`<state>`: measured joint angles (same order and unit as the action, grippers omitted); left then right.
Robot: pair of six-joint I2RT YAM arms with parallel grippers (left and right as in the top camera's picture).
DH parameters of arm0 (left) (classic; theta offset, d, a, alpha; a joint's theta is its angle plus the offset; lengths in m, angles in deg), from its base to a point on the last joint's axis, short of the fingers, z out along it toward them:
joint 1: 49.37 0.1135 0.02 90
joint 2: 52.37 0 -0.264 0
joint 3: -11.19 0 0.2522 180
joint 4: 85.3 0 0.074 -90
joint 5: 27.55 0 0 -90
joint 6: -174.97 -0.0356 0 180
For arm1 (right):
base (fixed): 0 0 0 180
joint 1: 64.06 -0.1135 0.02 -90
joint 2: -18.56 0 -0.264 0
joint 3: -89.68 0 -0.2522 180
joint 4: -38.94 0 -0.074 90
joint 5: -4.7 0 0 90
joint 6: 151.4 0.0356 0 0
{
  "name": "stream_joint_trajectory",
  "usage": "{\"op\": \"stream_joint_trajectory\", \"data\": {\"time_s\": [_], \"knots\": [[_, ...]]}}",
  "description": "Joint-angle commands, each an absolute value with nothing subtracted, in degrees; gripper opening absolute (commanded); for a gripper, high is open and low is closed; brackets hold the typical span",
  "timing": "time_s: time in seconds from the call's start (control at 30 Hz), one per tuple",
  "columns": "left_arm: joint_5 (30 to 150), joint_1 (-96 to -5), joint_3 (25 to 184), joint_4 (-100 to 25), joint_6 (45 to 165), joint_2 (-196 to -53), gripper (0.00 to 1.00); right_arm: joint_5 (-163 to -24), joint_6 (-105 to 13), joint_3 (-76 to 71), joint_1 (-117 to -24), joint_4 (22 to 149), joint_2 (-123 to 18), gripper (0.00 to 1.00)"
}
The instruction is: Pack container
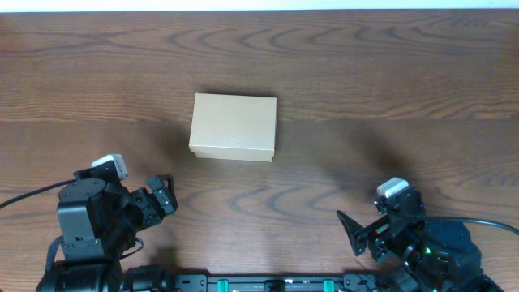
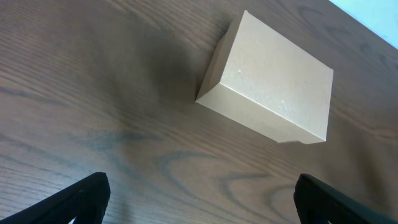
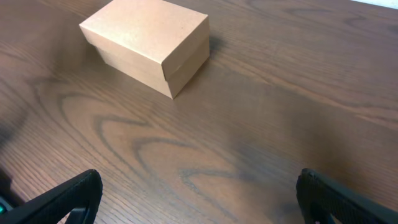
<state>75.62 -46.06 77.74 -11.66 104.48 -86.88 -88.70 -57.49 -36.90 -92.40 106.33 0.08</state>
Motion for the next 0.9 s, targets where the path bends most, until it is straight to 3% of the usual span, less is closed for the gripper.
{"op": "stream_joint_trajectory", "data": {"time_s": [0.0,0.27,0.57,0.87], "knots": [[74.0,-45.9,77.7,-11.5,104.1,-86.6,0.95,-88.2,-56.7,-37.2,-92.1,106.5,0.3,0.99],[59.4,-45.9,71.9,-14.2,103.6,-82.4,0.95,-88.2,-56.7,-37.2,-92.1,106.5,0.3,0.99],[60.8,-45.9,48.8,-31.2,98.6,-66.2,0.95,-88.2,-56.7,-37.2,-92.1,106.5,0.3,0.99],[62.0,-45.9,41.3,-31.7,84.6,-57.3,0.95,-88.2,-56.7,-37.2,-92.1,106.5,0.3,0.99]]}}
